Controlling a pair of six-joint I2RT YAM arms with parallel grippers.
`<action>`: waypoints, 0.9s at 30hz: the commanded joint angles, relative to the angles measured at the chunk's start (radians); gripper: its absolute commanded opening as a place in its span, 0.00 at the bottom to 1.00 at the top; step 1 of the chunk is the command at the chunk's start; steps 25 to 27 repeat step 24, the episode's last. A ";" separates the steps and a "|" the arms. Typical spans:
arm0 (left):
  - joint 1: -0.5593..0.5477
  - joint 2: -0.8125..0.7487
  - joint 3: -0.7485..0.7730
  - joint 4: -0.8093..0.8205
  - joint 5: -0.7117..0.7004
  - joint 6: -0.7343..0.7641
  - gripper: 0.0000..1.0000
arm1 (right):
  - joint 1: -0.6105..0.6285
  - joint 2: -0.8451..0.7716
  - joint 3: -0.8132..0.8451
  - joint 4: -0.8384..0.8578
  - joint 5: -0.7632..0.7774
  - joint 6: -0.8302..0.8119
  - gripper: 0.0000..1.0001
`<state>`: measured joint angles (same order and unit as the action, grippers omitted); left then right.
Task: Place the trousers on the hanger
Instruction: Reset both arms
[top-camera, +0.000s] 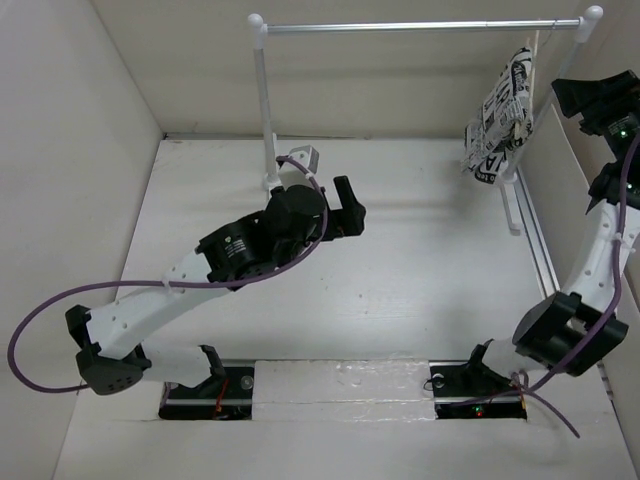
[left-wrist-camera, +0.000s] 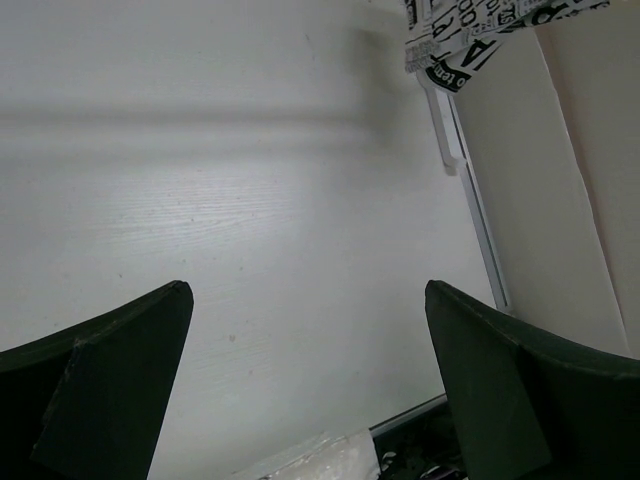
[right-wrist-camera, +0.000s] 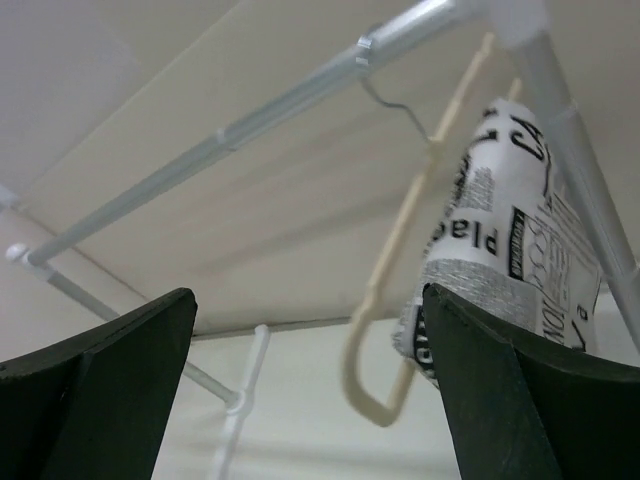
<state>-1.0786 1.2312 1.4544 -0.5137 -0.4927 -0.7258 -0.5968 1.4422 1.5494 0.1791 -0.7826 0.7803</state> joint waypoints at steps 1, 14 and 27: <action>-0.001 0.053 0.081 0.047 0.045 0.051 0.99 | 0.098 -0.112 -0.067 -0.009 -0.032 -0.151 1.00; 0.289 -0.163 -0.432 0.219 0.438 0.019 0.99 | 0.662 -0.824 -0.753 -0.696 0.416 -0.746 1.00; 0.298 -0.234 -0.577 0.253 0.477 -0.021 0.99 | 0.746 -1.025 -0.853 -0.770 0.519 -0.720 1.00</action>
